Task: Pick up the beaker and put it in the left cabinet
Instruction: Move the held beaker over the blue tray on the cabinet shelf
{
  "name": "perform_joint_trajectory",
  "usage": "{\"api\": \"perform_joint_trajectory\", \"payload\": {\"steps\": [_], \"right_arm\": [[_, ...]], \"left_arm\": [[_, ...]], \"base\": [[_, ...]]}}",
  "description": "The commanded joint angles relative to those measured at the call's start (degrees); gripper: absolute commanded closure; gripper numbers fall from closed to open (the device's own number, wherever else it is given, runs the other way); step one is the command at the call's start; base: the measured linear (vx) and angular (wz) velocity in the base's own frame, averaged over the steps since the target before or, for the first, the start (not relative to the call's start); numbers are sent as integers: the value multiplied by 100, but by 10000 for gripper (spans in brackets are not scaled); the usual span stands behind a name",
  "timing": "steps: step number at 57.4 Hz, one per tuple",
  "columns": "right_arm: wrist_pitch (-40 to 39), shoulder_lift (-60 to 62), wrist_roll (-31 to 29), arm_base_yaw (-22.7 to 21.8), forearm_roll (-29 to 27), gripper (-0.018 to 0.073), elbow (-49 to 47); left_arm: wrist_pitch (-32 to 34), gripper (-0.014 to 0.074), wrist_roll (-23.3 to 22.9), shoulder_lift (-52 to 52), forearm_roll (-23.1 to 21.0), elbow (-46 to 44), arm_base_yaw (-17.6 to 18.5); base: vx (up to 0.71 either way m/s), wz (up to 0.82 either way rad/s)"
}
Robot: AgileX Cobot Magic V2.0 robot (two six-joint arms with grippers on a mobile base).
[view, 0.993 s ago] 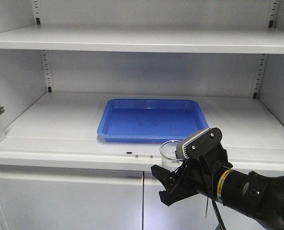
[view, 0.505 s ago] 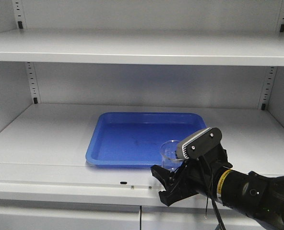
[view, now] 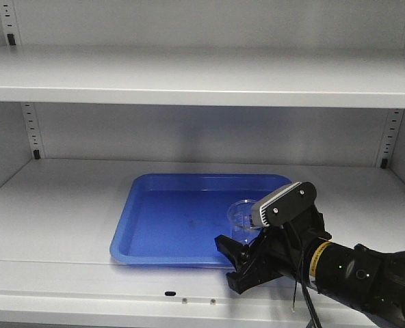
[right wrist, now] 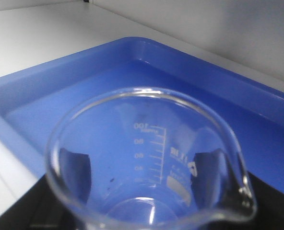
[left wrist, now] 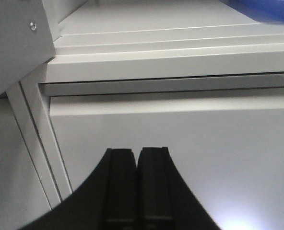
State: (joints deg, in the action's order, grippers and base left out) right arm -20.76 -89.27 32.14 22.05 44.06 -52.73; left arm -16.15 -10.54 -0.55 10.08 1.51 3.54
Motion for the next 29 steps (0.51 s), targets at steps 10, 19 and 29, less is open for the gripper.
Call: {"api": "perform_joint_trajectory", "payload": {"steps": [10,19,29], "right_arm": [[-390,222,-12,-22,-108,456,-189],[-424,203,-35,-22,-155,456,-189],[-480,-65,-54,-22,-610,456,-339]], "left_arm": [[476,593,-20,-97,-11,-54,4],[476,593,-20,-97,-11,-54,4],[476,593,-20,-97,-11,-54,4]], "base": [[7,-2],[4,-2],[1,-2]]}}
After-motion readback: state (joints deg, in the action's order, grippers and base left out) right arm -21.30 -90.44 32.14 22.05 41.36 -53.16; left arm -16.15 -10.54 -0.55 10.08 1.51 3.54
